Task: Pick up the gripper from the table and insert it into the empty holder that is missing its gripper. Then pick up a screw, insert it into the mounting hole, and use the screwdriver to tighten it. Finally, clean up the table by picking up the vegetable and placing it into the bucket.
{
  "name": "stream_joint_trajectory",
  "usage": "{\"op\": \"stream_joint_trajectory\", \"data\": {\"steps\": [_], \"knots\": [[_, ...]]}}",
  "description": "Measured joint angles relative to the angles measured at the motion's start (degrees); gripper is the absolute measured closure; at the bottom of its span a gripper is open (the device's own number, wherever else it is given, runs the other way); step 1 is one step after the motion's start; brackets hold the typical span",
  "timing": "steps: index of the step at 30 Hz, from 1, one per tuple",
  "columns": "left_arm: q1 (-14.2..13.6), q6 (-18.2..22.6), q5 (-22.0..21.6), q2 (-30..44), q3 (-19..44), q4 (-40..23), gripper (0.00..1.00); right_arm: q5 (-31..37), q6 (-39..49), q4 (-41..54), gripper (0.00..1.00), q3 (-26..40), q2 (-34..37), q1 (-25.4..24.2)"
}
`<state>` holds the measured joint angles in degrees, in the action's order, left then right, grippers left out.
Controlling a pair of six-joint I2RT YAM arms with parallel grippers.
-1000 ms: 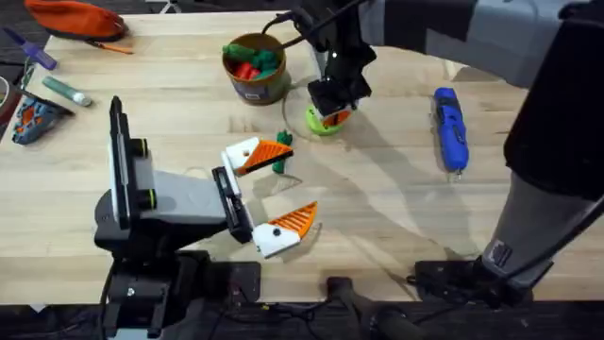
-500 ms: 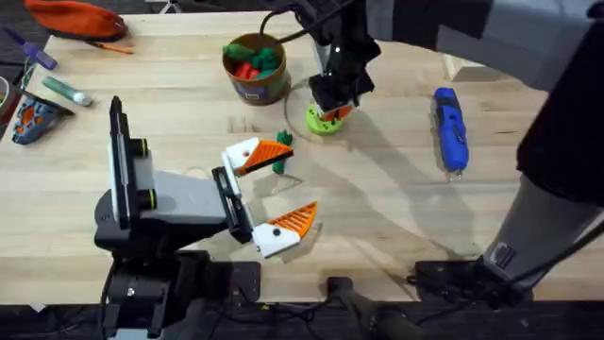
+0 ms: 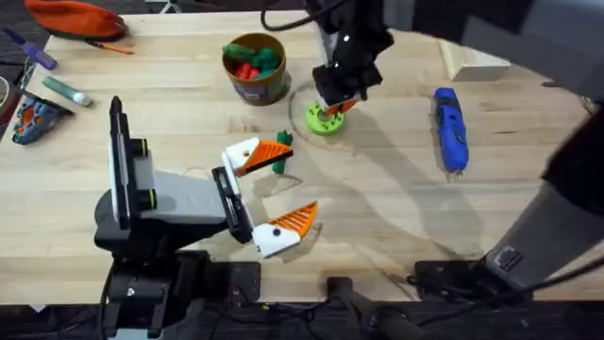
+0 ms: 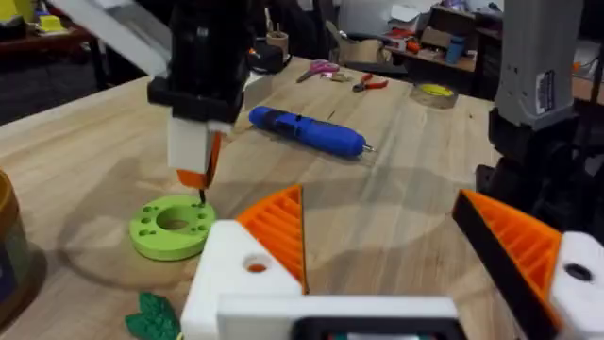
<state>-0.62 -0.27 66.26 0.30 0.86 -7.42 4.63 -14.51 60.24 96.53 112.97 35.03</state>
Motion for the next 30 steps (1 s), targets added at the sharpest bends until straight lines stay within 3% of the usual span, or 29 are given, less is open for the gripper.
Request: {"op": "stream_joint_trajectory", "data": {"steps": [7, 17, 20, 21, 30], "knots": [[0.0, 0.0, 0.0, 0.0, 0.0, 0.0, 0.015, 0.08, -0.01, 5.6, 0.996, 2.9, -4.76, -0.01], [0.0, 0.0, 0.0, 0.02, 0.0, 0.0, 0.015, 0.32, 1.86, 15.78, 0.996, 17.52, -5.56, 1.11], [0.0, 0.0, 0.0, 0.01, 0.0, 0.0, 0.015, 0.77, 3.2, 17.13, 0.996, 21.42, -5.57, 3.61], [0.0, 0.0, 0.0, 0.01, 0.0, 0.0, 0.015, 1.07, 5.22, 17.23, 0.996, 23.95, -5.61, 7.05], [0.0, 0.0, 0.0, 0.02, 0.0, 0.0, 0.015, 1.2, 11.6, 17.84, 0.996, 25.56, -5.62, 17.37]]}}
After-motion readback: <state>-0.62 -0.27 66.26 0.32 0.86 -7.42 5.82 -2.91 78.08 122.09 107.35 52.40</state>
